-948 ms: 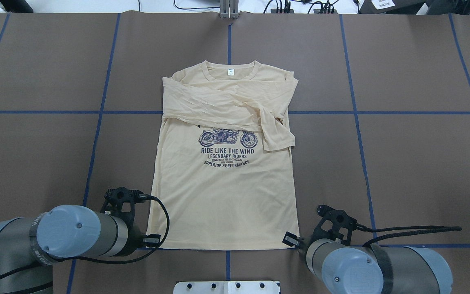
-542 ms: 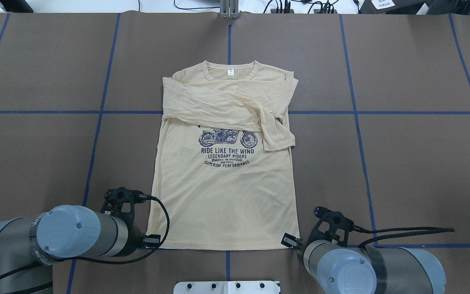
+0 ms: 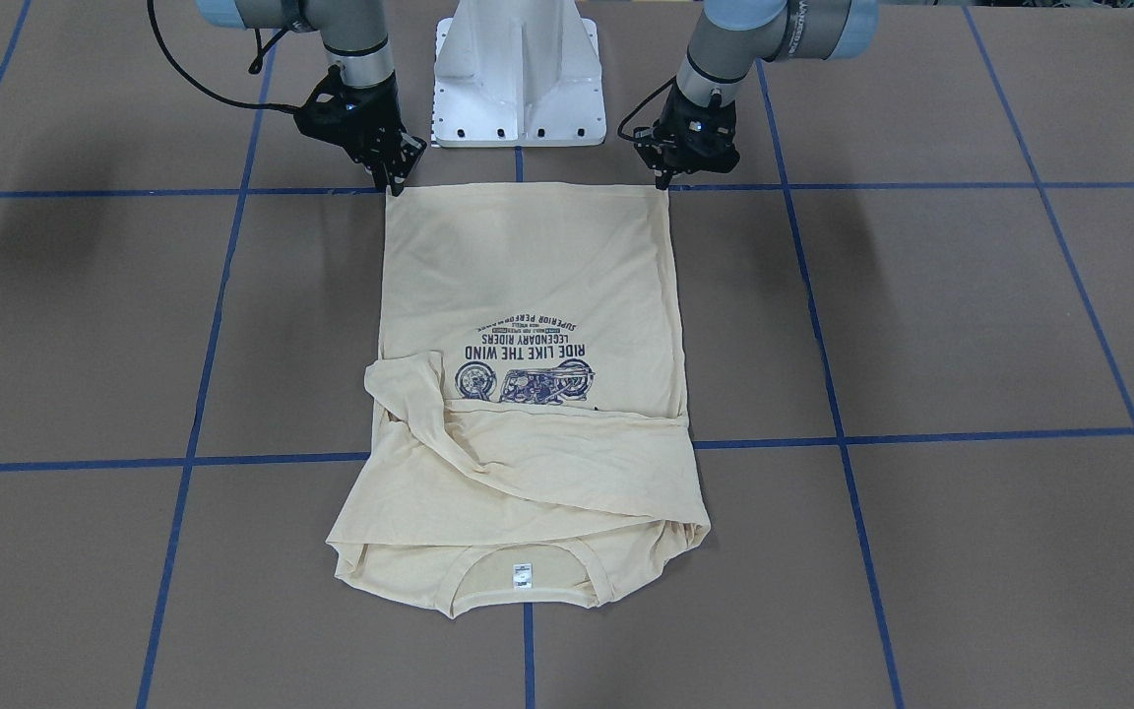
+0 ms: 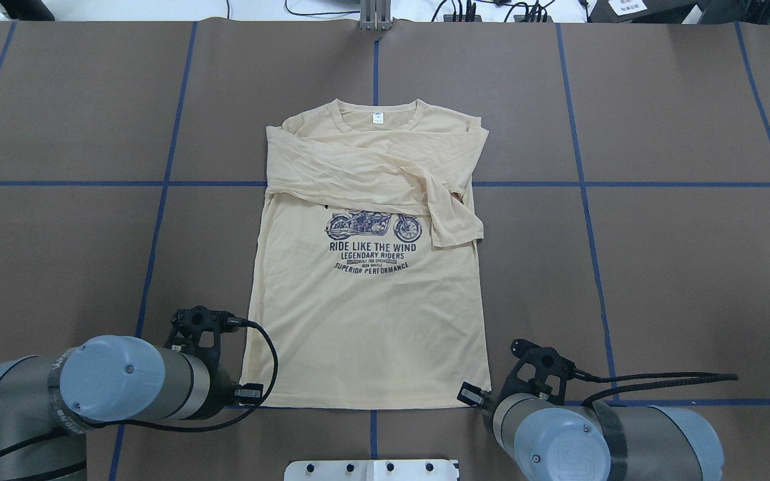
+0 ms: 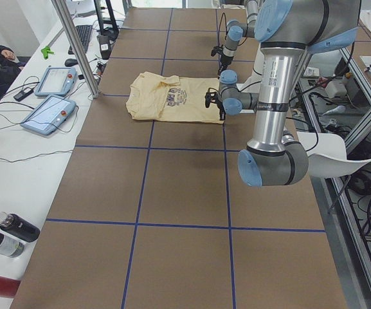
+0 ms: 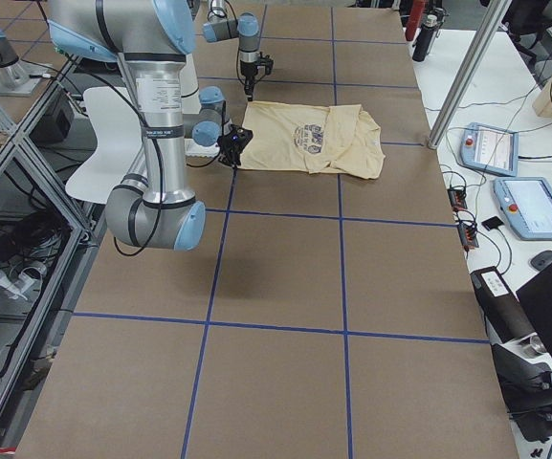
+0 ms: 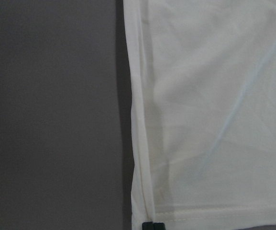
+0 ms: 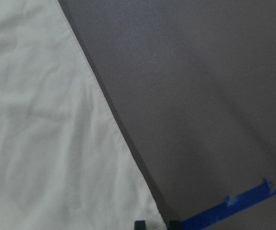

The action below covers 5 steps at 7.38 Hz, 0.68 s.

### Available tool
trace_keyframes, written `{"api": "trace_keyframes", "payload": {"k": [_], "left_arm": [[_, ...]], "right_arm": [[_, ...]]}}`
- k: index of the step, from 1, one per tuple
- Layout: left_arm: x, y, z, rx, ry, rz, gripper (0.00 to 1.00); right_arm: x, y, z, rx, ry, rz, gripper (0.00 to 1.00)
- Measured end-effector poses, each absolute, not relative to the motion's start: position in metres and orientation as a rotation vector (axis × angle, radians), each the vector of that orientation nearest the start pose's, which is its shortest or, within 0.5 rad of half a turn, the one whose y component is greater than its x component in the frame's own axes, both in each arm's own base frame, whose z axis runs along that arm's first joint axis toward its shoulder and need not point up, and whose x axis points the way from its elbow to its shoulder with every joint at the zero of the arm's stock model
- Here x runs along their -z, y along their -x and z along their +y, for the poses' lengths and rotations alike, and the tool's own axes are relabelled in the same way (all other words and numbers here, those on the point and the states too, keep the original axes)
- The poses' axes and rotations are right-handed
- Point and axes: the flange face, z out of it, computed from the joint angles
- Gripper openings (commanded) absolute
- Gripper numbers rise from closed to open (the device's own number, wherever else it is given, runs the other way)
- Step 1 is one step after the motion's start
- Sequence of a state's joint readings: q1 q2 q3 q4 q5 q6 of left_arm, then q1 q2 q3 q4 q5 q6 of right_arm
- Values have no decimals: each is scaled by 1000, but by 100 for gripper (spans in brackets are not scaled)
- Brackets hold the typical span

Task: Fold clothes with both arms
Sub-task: 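Grasp the two hem corners nearest the robot with both grippers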

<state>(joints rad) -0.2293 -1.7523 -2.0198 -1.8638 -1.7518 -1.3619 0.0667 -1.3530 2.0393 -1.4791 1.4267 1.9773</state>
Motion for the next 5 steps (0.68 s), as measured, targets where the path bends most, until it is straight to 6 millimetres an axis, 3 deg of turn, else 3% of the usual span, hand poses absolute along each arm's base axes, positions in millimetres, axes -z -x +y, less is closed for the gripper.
{"api": "trace_keyframes", "payload": {"k": [1,4,5], "left_arm": [[-327,-490,-233,-66,-37,939,0],[-316,-483,-232,-68,-42,960,0],[-308,-479,-229,-76,-34,978,0]], "right_arm": [[-327,527,-184,-514,-4,-802,0],[-321,525,-187,-545,3,-814,0],[-309,514,-191,-554,6,-840,0]]}}
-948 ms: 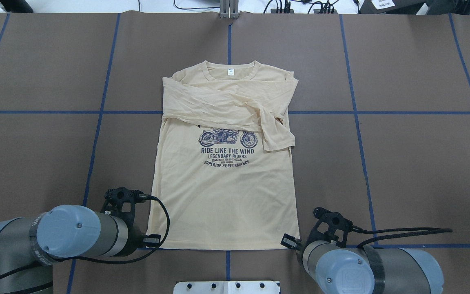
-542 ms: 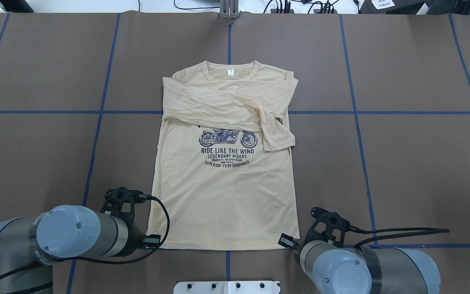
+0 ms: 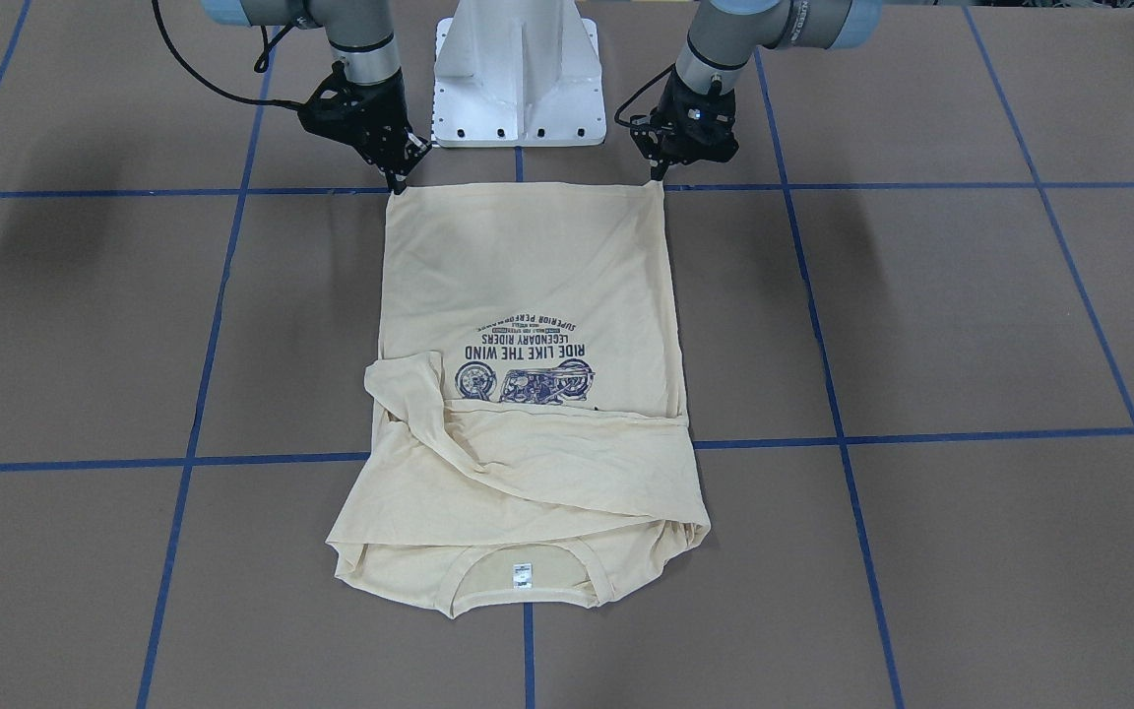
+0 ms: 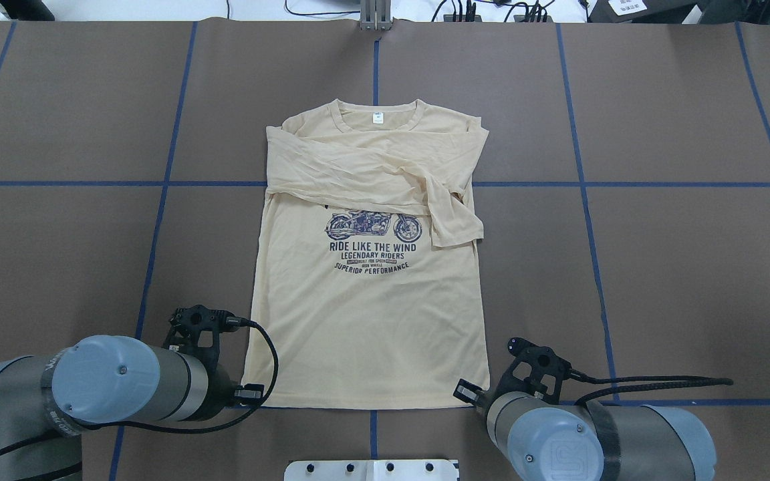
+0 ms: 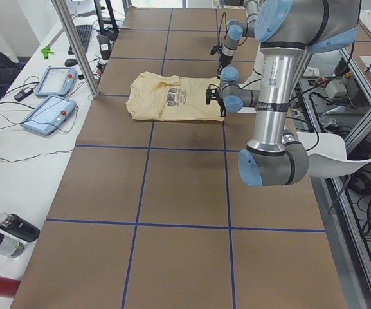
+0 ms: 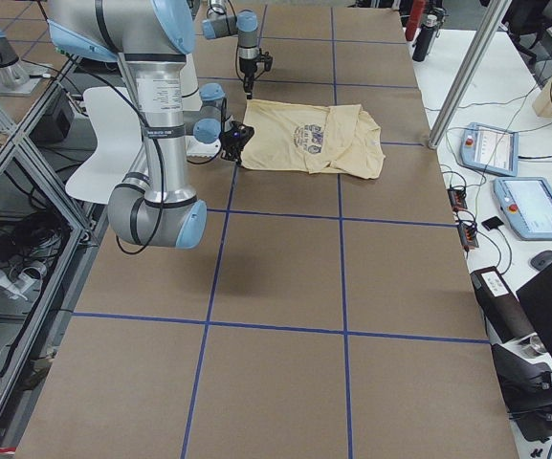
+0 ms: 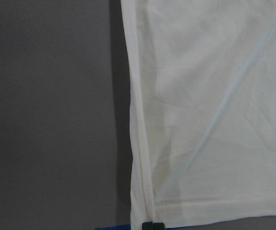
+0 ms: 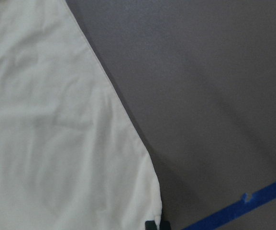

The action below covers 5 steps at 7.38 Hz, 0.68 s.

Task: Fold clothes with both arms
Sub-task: 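Lift the hem and fold it up over the shirt toward the collar with both grippers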

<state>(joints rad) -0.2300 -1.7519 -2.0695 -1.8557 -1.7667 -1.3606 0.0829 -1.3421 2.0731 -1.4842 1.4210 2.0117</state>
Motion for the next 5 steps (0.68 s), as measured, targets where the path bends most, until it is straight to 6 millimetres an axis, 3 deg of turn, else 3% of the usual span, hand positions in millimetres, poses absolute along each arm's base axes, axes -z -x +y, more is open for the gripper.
{"api": "trace_keyframes", "payload": {"k": [1,3,5], "left_arm": [[-293,-470,-224,-96,-11,1013,0],[-247,-431,-209,-142,35,1116,0],[-180,-350,-180,-221,133,1194,0]], "right_arm": [[-290,491,-200,-567,21,-874,0],[-233,413,-203,-558,134,-913,0],[-179,322,-185,-509,260,-963,0]]}}
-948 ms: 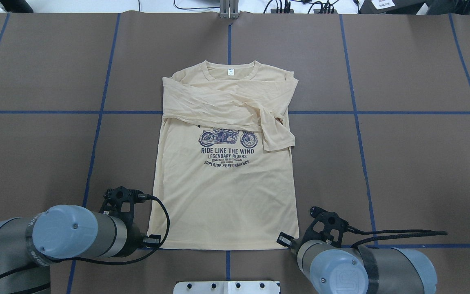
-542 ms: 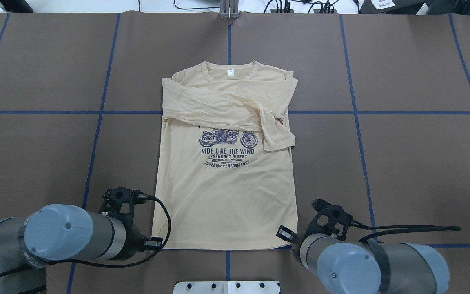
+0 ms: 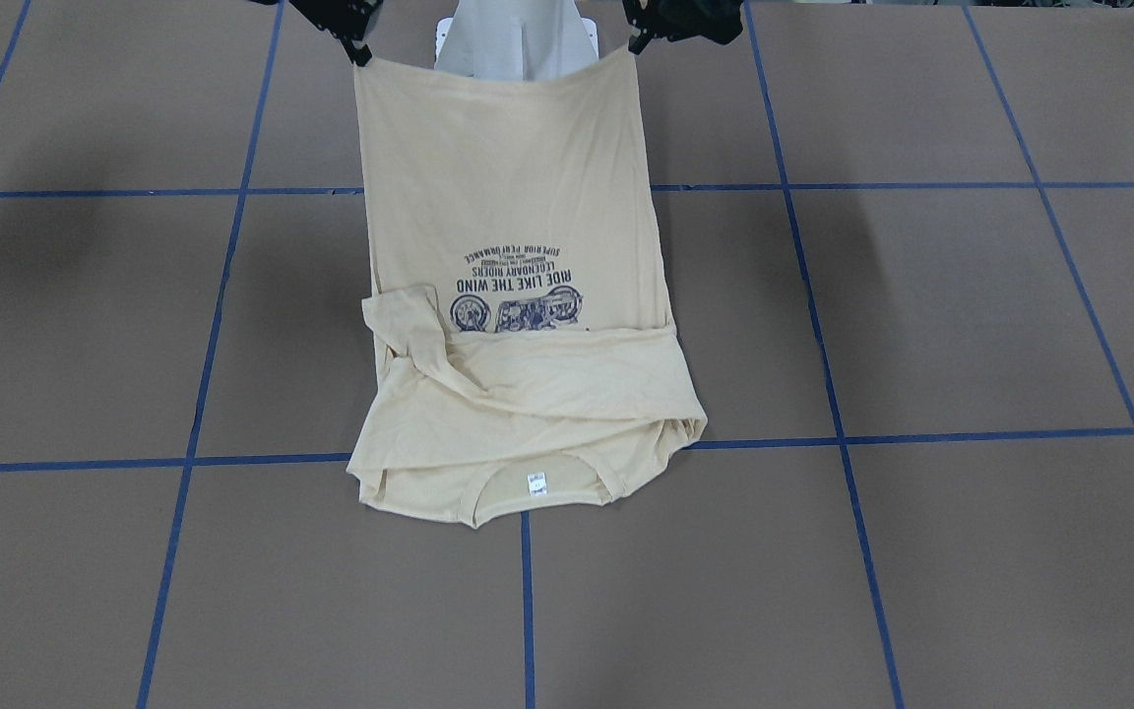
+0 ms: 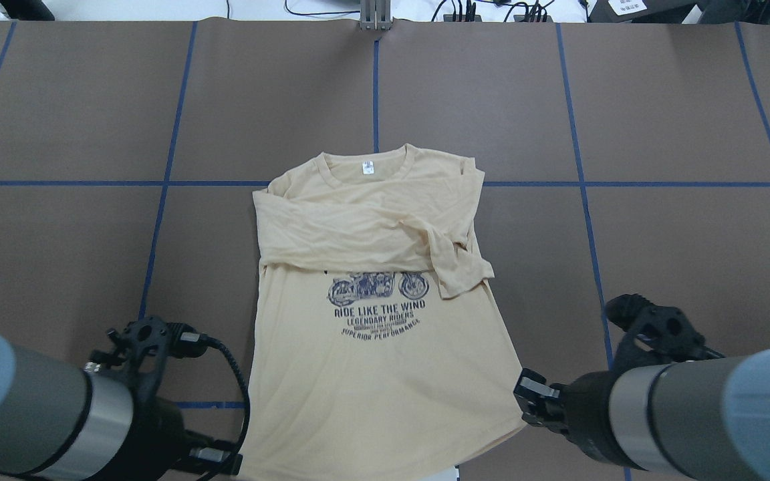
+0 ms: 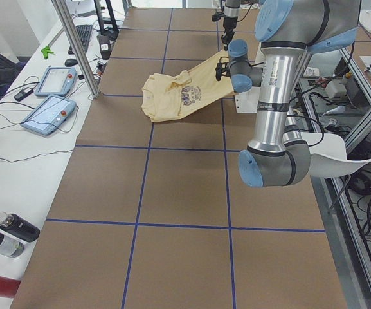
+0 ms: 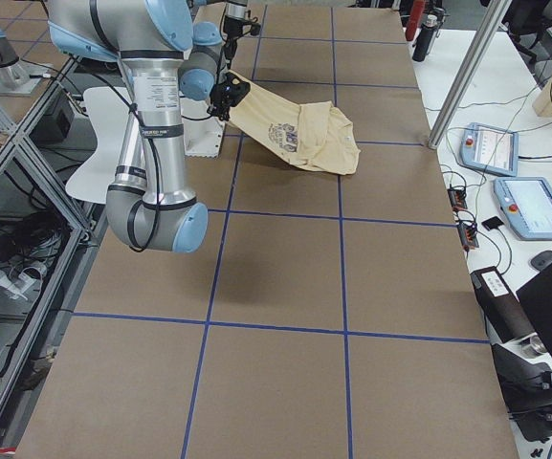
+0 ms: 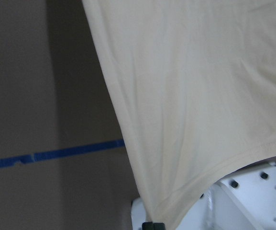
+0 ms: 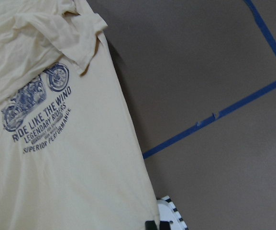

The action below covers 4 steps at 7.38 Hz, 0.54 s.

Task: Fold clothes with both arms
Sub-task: 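Lift the hem and fold it up over the shirt toward the collar with both grippers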

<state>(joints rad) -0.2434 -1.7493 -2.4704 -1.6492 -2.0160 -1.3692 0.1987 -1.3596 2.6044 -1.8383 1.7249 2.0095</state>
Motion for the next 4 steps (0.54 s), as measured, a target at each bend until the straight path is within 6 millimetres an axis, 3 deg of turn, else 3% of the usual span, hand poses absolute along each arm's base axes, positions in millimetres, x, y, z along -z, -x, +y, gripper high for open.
{"api": "trace_keyframes", "payload": {"k": [1,2,3,4], "left_arm": [[-164,-324,-174,-236,163,1201,0],[-163,-322,-182,-219,162,1185,0],[-169,-340,-204,-166,130,1148,0],[-179,-368,-238,-87,63,1095,0]], "right_arm": [[-169,299,-188,-509,289,-972,0],[-167,302,-201,-527,283,-965,0],[-169,324,-222,-551,255,-942,0],[-174,352,-250,-568,201,-908,0]]}}
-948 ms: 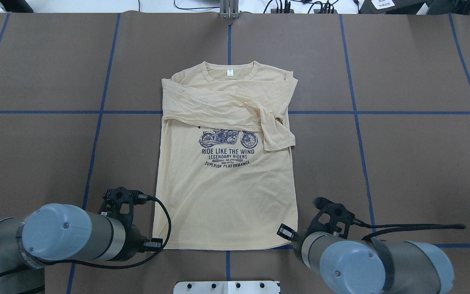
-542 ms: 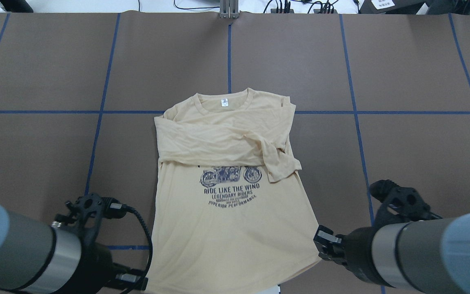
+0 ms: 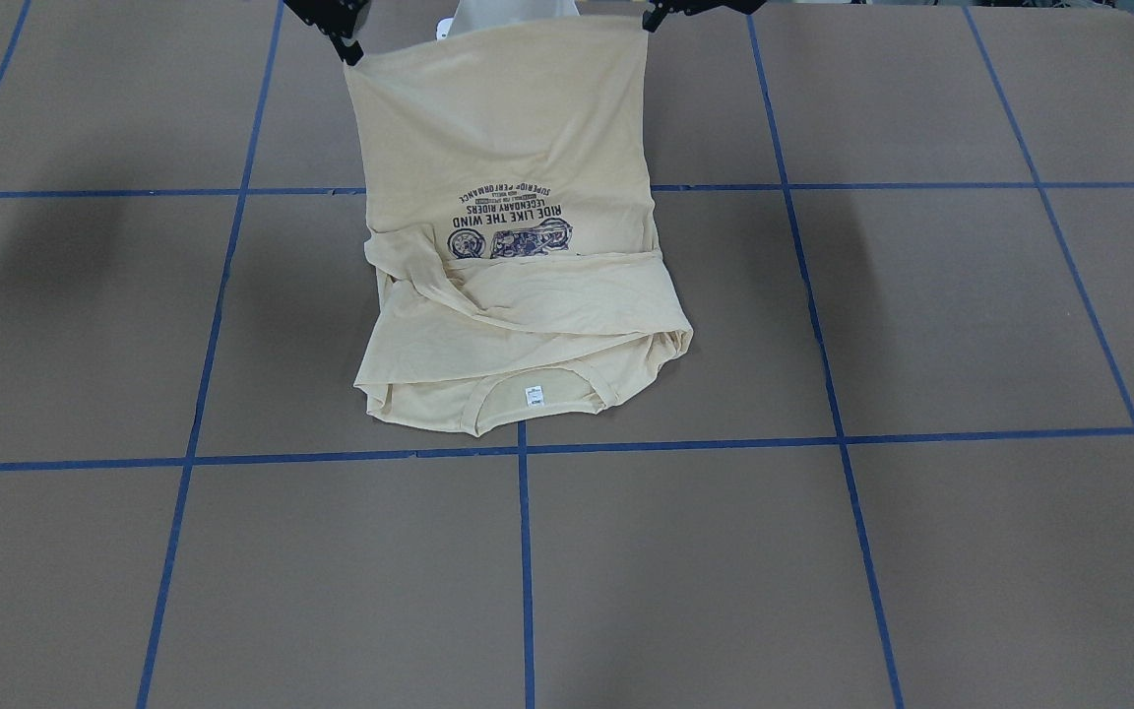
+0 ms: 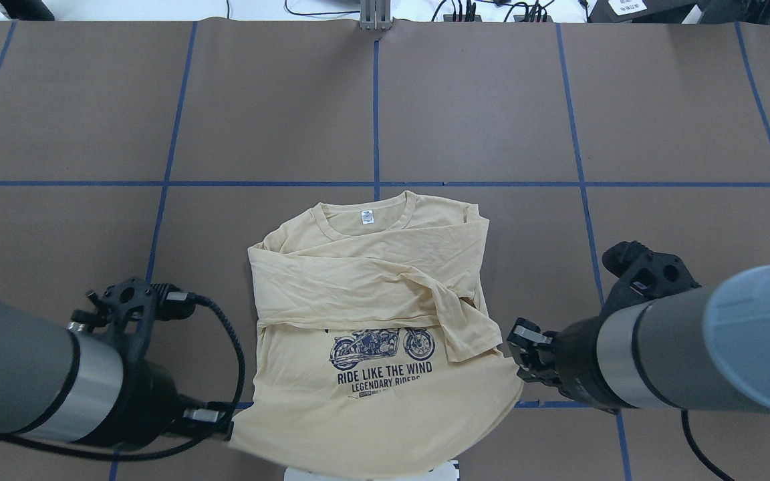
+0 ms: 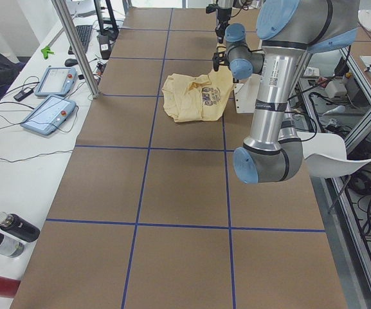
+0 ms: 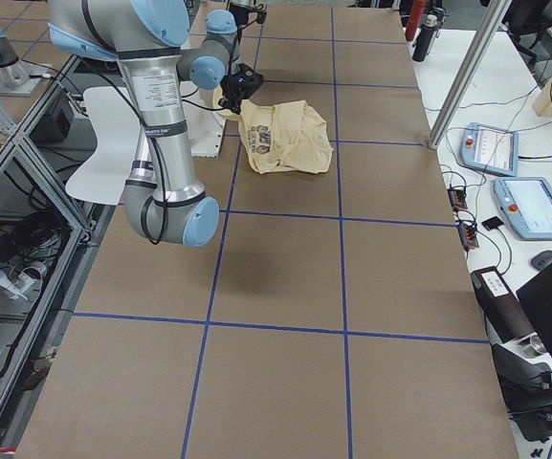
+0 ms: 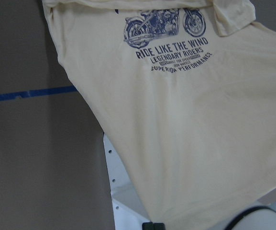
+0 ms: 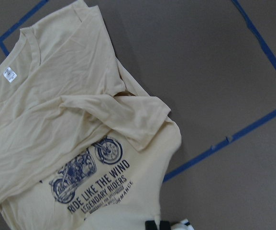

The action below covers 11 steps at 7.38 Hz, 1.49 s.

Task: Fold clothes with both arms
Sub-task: 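Lift the hem and fold it up over the shirt toward the collar with both grippers, then move the left gripper to the near folded edge while the right gripper withdraws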

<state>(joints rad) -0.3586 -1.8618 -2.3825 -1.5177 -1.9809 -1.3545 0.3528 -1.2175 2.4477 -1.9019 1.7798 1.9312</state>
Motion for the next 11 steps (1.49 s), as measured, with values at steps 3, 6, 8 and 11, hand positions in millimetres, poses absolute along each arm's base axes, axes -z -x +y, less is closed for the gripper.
{"api": "trace_keyframes", "payload": {"k": [3,6,8,11], "left_arm": [[-192,-375,-332,64,-129,1000,0],[-222,-390,-388,137,-188,929,0],[-269,-438,-426,132,-225,887,0],[-308,-474,-454,93,-262,867,100]], "right_arm": [[-193,377,-345,-634,19,-926,0],[-215,413,-430,-664,-67,-945,0],[-248,450,-463,-655,-83,-937,0],[-287,472,-492,-606,-124,-949,100]]}}
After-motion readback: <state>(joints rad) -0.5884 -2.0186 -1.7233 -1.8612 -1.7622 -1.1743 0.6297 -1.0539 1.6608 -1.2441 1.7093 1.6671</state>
